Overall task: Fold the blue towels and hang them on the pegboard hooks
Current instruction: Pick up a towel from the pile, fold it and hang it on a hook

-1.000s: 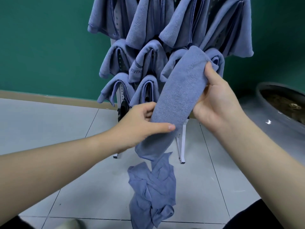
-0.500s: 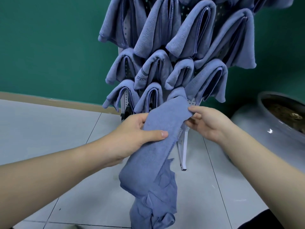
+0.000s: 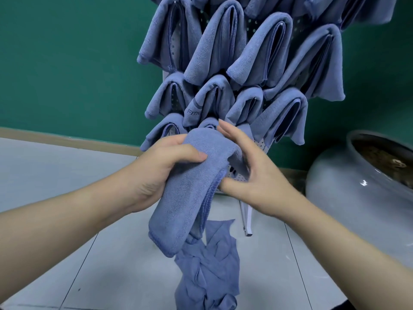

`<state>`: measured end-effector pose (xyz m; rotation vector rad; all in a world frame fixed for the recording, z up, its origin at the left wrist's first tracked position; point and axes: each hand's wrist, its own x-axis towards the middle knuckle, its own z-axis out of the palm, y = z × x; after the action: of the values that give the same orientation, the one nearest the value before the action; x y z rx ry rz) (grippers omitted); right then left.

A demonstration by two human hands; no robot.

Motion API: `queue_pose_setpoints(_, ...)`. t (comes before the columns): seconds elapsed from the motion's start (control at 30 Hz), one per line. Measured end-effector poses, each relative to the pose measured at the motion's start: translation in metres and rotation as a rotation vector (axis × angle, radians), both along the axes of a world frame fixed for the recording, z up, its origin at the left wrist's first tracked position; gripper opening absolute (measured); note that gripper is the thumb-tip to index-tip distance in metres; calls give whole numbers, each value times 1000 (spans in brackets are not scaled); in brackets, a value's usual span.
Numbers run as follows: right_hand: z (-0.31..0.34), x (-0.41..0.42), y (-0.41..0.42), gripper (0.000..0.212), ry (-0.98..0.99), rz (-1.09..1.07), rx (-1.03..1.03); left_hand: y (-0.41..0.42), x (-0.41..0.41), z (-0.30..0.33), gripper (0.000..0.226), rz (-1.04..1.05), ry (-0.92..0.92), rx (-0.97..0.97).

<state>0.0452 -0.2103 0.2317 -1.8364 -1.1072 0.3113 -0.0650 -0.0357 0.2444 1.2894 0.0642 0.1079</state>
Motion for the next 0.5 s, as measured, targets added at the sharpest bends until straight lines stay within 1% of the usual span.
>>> queue_pose_setpoints(0.07,-8,-10,7,93,-67,-51,34,-3,0,1,30,13,10,-40)
queue_pose_setpoints(0.17,-16,-15,12,83,-144,-130,93,-5,1,2,29,60,29,-46)
queue_pose_setpoints(0.27,-16,-17,13,77,-214,-172,121,0,3,3,33,91,60,27)
queue_pose_setpoints(0.4,-18,-15,15,68,-258,-206,199,6,7,-2,45,56,115,205)
queue_pose_setpoints(0.5,-20,-16,17,60,-231,-241,219,4,8,-5,36,23,116,202)
